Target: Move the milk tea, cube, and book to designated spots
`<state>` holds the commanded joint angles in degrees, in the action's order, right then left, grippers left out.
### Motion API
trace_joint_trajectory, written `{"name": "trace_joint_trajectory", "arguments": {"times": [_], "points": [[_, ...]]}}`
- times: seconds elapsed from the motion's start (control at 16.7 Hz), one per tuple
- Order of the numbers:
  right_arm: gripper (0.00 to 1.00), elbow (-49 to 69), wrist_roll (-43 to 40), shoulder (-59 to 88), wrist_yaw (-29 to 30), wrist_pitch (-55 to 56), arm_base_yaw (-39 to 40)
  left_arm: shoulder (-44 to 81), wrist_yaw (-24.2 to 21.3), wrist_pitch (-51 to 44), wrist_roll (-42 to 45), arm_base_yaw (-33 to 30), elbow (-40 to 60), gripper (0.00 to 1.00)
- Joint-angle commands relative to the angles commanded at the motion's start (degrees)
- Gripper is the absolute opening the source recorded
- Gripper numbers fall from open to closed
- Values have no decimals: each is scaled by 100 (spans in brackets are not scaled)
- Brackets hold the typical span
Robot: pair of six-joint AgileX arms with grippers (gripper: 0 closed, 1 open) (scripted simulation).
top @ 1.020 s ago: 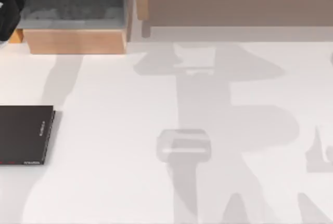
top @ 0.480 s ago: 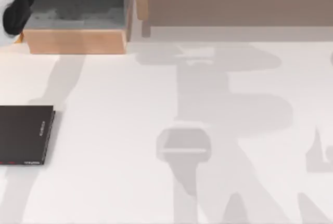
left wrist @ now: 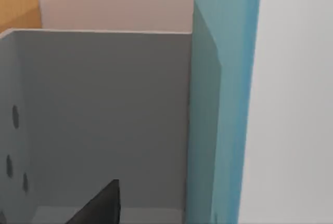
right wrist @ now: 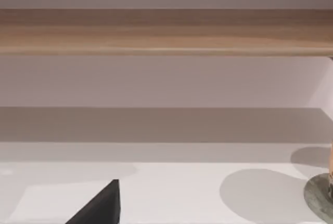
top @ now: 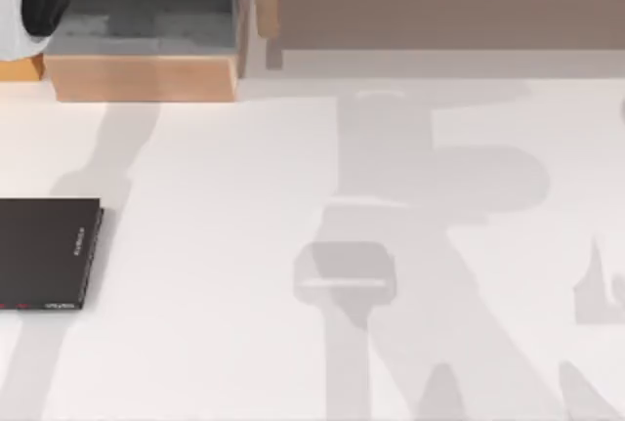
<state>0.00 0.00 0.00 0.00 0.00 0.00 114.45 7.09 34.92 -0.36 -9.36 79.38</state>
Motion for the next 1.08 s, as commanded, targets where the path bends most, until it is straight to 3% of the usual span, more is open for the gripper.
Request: {"name": "trace_joint_trajectory", "arguments": {"times": [0.18, 0.96, 1.08], "points": [[100, 0, 0, 0, 0, 0, 0, 1, 0, 0, 0, 0, 1, 100], [100, 0, 0, 0, 0, 0, 0, 1, 0, 0, 0, 0, 1, 2], [100, 0, 0, 0, 0, 0, 0, 1, 0, 0, 0, 0, 1, 0]]}}
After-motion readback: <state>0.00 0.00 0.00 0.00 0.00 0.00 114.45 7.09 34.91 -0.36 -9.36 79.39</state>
